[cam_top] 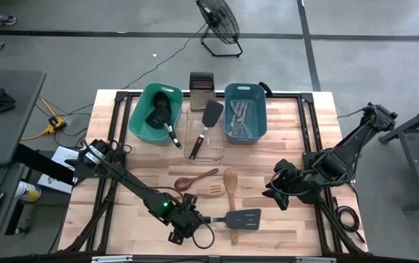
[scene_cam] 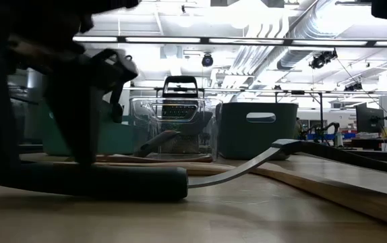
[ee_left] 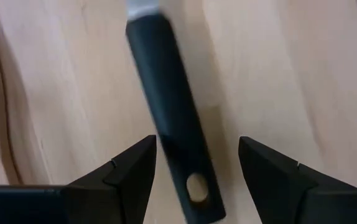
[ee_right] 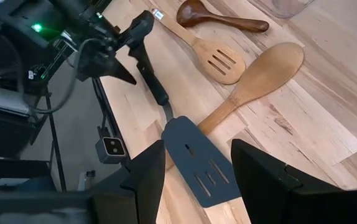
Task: Pick & Place Kitchen Items
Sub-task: Put the slotted spatula into the transparent bin
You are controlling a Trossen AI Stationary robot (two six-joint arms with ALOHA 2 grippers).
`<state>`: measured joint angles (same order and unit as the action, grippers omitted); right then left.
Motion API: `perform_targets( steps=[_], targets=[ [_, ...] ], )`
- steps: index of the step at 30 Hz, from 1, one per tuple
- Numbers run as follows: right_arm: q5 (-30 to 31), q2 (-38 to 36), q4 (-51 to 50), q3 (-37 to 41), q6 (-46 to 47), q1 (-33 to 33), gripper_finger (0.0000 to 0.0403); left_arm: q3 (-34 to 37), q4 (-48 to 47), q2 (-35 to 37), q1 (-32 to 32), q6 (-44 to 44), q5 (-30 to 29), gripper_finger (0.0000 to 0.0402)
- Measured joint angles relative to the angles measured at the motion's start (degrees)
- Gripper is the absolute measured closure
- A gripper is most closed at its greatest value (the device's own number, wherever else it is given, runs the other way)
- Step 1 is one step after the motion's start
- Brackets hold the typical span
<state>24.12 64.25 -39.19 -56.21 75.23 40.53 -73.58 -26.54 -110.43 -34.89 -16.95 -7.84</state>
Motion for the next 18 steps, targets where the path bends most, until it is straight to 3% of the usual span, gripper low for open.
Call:
perform_targets(
  steps=[18],
  targets=[
    [0.61,-0.02,-0.01,0.00,0.01,0.00,0.0227,-0.28,-3.46,-3.51,-0.02,-5.95,-0.84,0.0188]
  ],
)
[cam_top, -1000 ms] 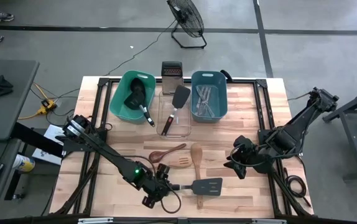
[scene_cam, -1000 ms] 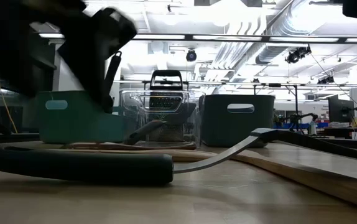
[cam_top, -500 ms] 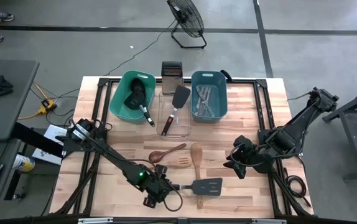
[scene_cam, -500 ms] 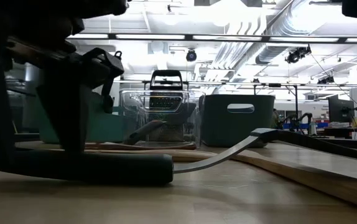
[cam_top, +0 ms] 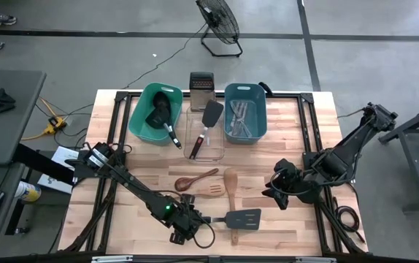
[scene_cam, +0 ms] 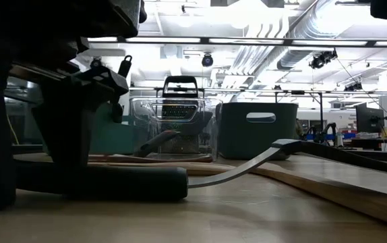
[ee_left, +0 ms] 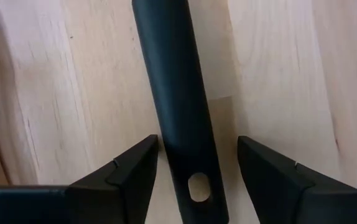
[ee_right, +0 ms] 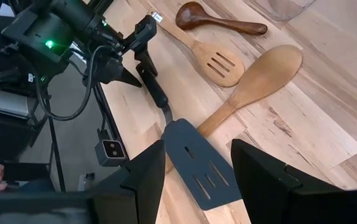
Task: Pick & Place Kitchen Items
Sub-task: Put the slotted spatula into the transparent bin
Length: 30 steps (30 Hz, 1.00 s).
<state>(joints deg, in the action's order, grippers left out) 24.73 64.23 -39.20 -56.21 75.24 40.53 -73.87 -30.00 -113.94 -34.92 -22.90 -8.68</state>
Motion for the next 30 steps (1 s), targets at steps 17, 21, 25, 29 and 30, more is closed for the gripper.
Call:
perform_targets(
  steps=[17,21,25,29,30],
  targets=[
    [0.42,-0.02,0.04,0.00,0.09,-0.01,0.0227,0.02,-2.09,-3.09,0.02,-1.61,1.04,0.0303],
    [0.44,-0.02,0.07,0.00,0.09,-0.02,0.0227,0.04,-2.07,-3.04,0.04,-2.46,1.15,0.0303],
    [0.44,-0.02,0.16,0.00,0.09,0.00,0.0227,0.04,-2.07,-3.04,0.02,-2.98,1.35,0.0303],
    [0.38,-0.02,0.46,0.00,0.08,-0.01,0.0227,0.22,-1.88,-2.61,0.07,-3.75,1.97,0.0303],
    [0.32,-0.02,0.46,0.00,0.07,0.00,0.0227,0.24,-1.78,-2.61,0.09,-3.83,2.08,0.0303]
  ],
)
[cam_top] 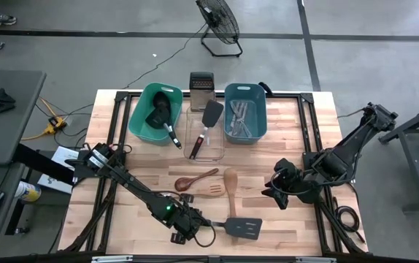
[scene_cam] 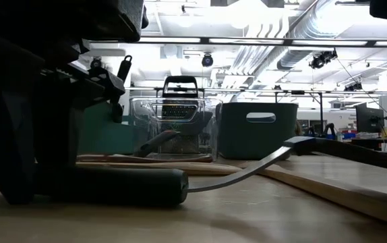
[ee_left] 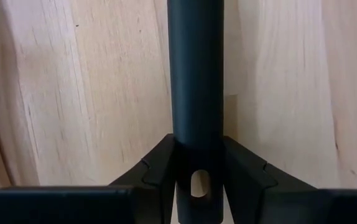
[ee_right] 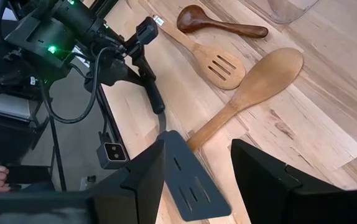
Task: Pick & Place Kitchen Items
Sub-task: Put the slotted spatula into the transparent bin
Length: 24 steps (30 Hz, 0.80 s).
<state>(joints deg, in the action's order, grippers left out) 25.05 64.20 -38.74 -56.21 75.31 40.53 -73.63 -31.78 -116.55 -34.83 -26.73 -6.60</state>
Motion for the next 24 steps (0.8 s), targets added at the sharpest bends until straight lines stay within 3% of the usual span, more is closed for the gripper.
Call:
perform_targets(
  steps=[24],
  targets=[
    [-4.23,0.00,0.42,0.00,-1.96,-0.02,0.0227,0.46,-0.78,8.21,0.37,-1.23,-0.11,0.0304]
  ],
)
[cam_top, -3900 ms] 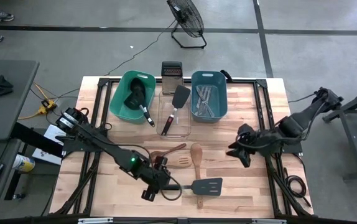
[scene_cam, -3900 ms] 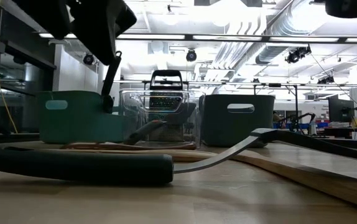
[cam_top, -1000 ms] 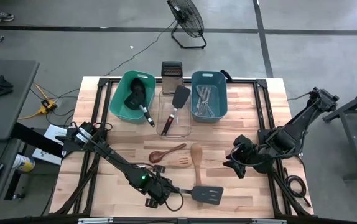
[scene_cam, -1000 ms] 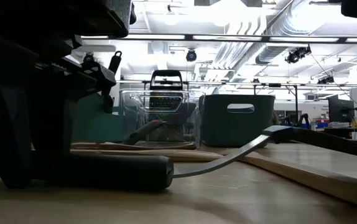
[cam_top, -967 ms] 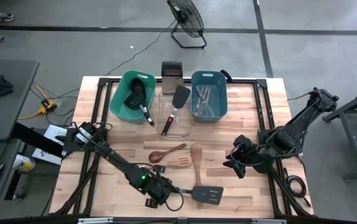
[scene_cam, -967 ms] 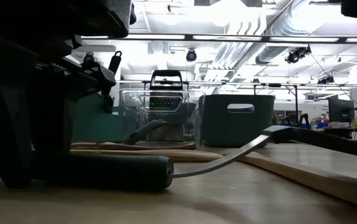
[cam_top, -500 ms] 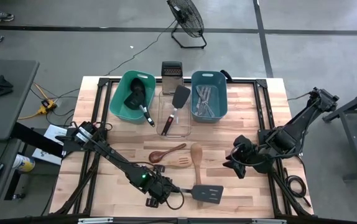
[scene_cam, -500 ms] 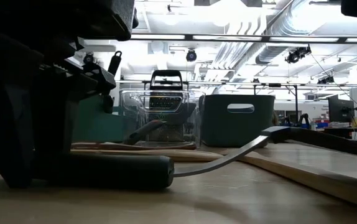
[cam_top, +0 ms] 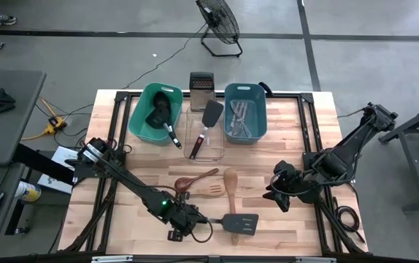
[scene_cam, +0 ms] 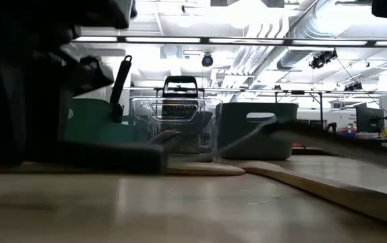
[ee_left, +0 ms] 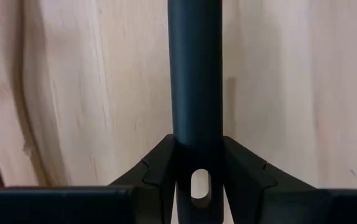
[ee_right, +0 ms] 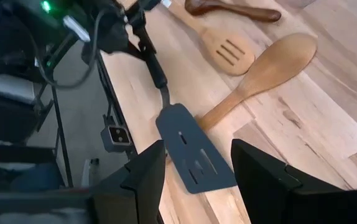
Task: Pick & Place Kitchen Items
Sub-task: Put the slotted spatula into the transparent bin
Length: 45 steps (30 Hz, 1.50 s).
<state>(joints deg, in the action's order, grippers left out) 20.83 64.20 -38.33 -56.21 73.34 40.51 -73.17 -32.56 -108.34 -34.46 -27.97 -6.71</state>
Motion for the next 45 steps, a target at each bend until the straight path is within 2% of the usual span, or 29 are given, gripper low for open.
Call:
perform_targets(
  steps=[10,15,19,24,28,36,45],
  targets=[
    [-0.16,0.00,-0.24,0.00,-3.14,0.81,0.0227,-0.11,1.39,6.95,2.92,-2.73,2.97,0.0305],
    [-0.19,-0.25,-0.07,0.00,-6.20,1.32,0.0227,-0.24,5.70,9.63,7.28,-3.50,12.71,0.0305],
    [2.66,-1.68,-0.32,0.00,-7.30,2.56,0.0227,-0.32,10.78,10.40,10.58,-4.32,22.37,0.0305],
    [11.79,-5.42,0.02,0.00,-10.42,4.93,0.0227,-0.33,15.80,10.41,14.66,-7.95,33.22,0.0305],
    [21.09,-8.32,2.82,0.00,-16.39,6.83,0.0227,-0.33,19.47,10.41,18.22,-11.92,38.10,0.0305],
    [33.84,-9.85,12.22,-0.02,-30.41,9.75,0.0227,-0.37,33.26,10.41,25.41,-15.67,43.46,0.0305],
    [60.85,-13.33,14.90,0.00,-38.74,13.44,0.0227,-0.37,35.23,10.43,30.93,-14.68,45.66,0.0305]
  ],
)
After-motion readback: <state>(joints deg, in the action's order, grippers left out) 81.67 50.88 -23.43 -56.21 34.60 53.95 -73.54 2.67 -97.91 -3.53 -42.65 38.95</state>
